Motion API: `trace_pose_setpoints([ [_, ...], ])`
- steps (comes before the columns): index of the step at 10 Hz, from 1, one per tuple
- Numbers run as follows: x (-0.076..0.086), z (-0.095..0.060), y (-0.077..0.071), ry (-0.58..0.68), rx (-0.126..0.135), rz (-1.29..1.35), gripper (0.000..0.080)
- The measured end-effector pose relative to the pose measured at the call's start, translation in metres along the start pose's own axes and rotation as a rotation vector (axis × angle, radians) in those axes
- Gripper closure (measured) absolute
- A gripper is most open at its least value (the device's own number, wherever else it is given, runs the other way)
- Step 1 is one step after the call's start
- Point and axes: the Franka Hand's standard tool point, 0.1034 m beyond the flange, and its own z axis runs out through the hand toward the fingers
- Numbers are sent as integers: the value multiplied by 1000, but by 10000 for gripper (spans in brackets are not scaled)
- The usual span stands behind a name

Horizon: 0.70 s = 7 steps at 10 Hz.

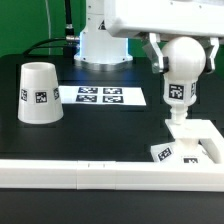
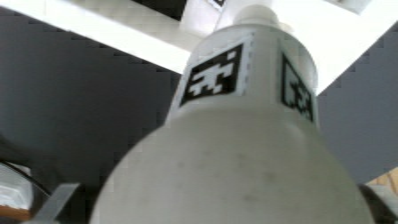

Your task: Assemble lamp

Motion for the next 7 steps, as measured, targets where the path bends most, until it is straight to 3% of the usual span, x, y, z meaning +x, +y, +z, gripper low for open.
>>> trace_pose_setpoints([
  [2, 7, 2, -9, -22, 19, 8, 223],
  [7, 8, 4, -16, -15, 21, -47, 223],
])
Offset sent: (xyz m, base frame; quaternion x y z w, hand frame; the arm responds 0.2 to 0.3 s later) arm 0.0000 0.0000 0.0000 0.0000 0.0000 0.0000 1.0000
